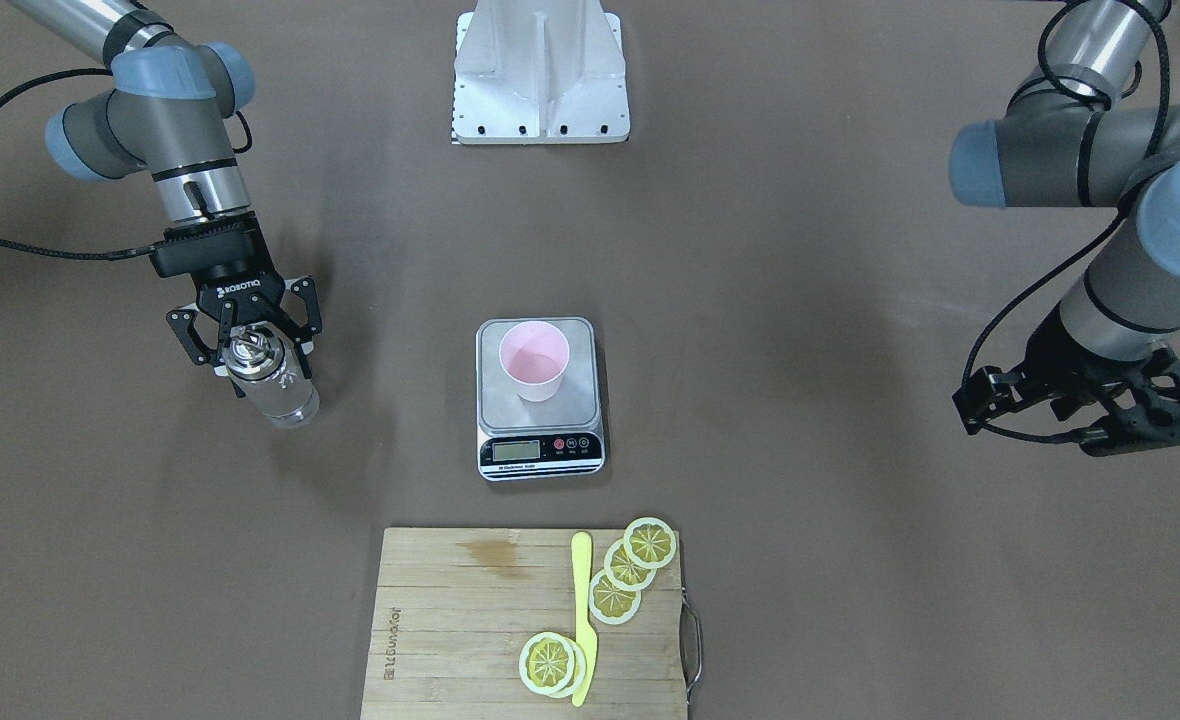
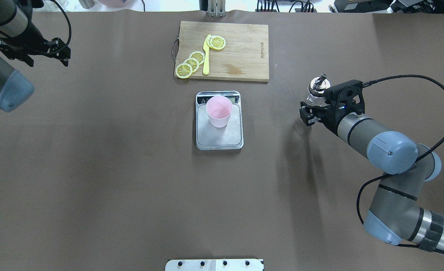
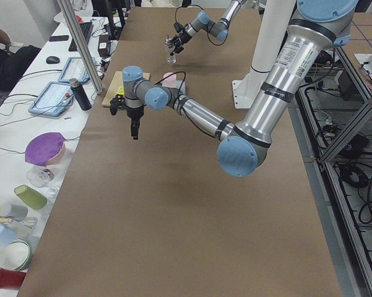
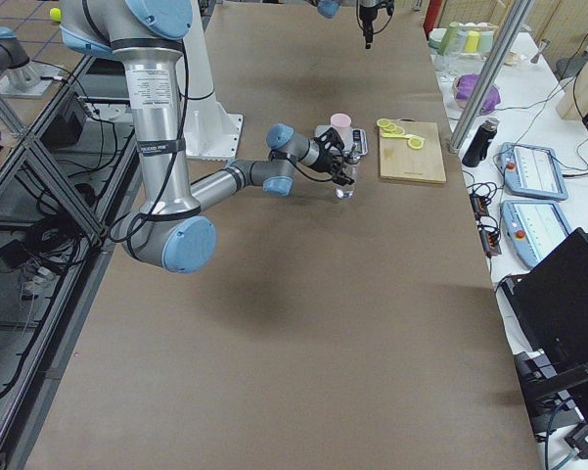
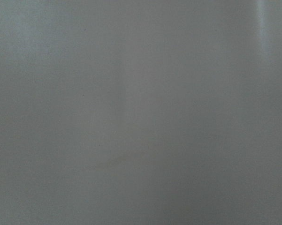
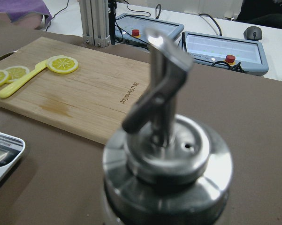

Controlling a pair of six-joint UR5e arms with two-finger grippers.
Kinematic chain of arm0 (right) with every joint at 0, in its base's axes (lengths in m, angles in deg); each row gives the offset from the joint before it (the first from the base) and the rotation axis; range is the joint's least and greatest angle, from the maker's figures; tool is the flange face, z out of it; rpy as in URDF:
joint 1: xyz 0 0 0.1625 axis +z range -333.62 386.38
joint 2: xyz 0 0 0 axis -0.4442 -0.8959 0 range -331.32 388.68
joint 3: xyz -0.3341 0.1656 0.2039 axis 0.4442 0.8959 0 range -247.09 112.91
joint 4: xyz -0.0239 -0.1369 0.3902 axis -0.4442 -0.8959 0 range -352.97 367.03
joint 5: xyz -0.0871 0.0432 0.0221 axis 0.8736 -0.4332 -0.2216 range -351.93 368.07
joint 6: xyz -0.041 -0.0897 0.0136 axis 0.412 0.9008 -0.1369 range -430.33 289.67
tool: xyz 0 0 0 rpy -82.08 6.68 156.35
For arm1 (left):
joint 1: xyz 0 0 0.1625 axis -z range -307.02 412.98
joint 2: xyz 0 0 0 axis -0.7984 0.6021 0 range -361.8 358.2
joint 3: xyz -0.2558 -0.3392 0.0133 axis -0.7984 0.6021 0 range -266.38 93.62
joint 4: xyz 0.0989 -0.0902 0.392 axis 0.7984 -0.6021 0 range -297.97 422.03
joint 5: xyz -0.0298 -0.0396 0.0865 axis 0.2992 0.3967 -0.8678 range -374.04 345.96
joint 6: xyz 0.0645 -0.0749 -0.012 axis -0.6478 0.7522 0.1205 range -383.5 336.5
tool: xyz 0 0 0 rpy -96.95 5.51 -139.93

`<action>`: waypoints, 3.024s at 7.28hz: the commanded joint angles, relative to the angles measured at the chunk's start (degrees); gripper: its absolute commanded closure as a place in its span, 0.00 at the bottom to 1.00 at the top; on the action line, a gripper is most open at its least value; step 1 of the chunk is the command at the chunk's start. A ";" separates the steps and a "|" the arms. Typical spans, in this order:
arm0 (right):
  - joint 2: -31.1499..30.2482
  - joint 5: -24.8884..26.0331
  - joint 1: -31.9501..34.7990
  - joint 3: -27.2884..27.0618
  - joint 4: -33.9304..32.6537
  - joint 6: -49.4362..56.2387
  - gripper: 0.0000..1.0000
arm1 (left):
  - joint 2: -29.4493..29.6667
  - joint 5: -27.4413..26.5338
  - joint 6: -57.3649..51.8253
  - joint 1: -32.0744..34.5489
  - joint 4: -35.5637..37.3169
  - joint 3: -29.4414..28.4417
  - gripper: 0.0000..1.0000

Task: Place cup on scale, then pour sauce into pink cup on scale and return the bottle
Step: 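Lower the bottle onto the table with the right gripper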

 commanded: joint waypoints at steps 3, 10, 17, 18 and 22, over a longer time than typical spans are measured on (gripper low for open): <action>-0.04 -4.63 2.74 2.05 0.08 -3.57 1.00 | 0.00 0.00 0.12 -0.04 0.00 0.00 0.02; 0.66 -4.64 2.57 4.08 0.08 -3.21 1.00 | 0.00 0.00 -0.06 -0.04 0.00 -0.36 0.02; 0.66 -4.90 2.48 4.78 0.25 -2.95 0.01 | 0.00 0.00 -0.14 -0.04 0.00 -0.44 0.02; 0.66 -4.90 2.48 4.61 0.25 -2.86 0.00 | 0.09 0.00 -0.23 -0.04 0.00 -0.44 0.02; -0.65 -5.77 2.40 1.11 0.08 -3.39 0.00 | 0.09 0.00 -0.32 -0.04 0.00 -0.44 0.02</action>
